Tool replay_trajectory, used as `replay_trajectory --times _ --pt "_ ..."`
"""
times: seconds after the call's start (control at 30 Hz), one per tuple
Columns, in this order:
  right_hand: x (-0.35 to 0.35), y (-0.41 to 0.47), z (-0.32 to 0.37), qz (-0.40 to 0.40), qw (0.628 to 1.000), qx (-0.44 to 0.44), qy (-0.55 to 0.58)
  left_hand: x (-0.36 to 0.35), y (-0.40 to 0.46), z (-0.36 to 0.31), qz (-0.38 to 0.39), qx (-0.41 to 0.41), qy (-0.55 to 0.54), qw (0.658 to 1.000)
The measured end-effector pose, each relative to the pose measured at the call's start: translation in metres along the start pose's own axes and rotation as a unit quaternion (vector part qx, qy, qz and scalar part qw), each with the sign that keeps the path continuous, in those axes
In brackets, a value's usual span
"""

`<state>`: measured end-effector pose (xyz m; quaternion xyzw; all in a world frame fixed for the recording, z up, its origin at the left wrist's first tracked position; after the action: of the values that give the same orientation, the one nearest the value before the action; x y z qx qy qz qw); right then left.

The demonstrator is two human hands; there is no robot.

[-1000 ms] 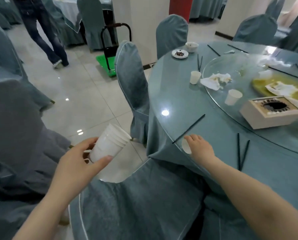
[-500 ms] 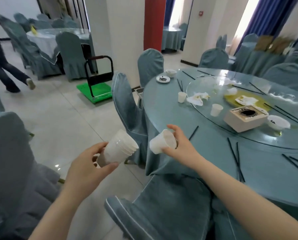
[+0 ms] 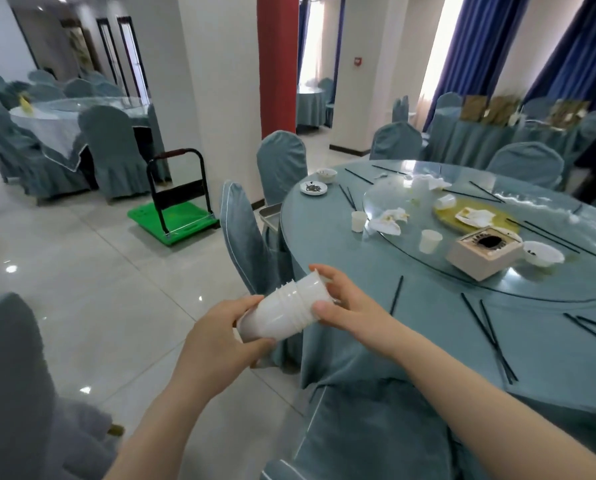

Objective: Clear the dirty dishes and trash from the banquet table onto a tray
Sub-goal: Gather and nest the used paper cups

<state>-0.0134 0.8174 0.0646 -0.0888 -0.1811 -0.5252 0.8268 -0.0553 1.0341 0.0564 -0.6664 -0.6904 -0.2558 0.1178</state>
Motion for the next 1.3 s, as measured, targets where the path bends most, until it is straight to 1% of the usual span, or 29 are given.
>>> replay_trajectory --times 0.1,0.27,0.43,0.53,0.67,0.73,0.83,1.03,1.17,1.3 --pt "0.000 0.028 -0.007 -0.001 0.999 -0.038 0.038 -0.005 0.038 0.001 0.023 -0.017 0.010 1.000" --pt "0.011 0.069 -0.025 -0.075 0.990 -0.109 0.055 -0.024 0.091 0.002 0.026 -0.040 0.040 0.998" --pt "0.032 0.087 -0.058 -0.120 0.977 -0.166 0.067 -0.056 0.131 0.014 0.076 -0.028 0.026 0.996" --pt "0.051 0.093 -0.075 -0.154 0.966 -0.192 0.081 -0.073 0.156 0.024 0.104 -0.008 -0.019 0.994" --pt "0.071 0.107 -0.092 -0.256 0.934 -0.223 0.111 -0.084 0.203 0.032 0.122 0.013 -0.087 0.989" --pt "0.081 0.117 -0.096 -0.302 0.918 -0.233 0.111 -0.085 0.232 0.033 0.125 0.012 -0.129 0.984" --pt "0.094 0.133 -0.099 -0.349 0.902 -0.239 0.088 -0.085 0.274 0.036 0.132 0.008 -0.181 0.975" --pt "0.108 0.164 -0.097 -0.444 0.860 -0.237 0.086 -0.077 0.345 0.045 0.167 0.024 -0.284 0.944" --pt "0.115 0.188 -0.093 -0.509 0.822 -0.236 0.099 -0.069 0.385 0.059 0.179 0.056 -0.327 0.926" --pt "0.118 0.203 -0.095 -0.547 0.798 -0.235 0.096 -0.063 0.417 0.073 0.190 0.063 -0.361 0.911"
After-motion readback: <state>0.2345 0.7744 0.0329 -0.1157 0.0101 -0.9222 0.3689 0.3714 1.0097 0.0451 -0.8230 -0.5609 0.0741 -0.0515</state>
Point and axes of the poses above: each hand's wrist, its own y-axis towards the middle knuckle, its own x-axis out of the back of the hand, z = x × y, the point moved 2 cm from there along y, towards the middle knuckle, and after that the axes turned 11 degrees about -y, right-handed, at the moved point
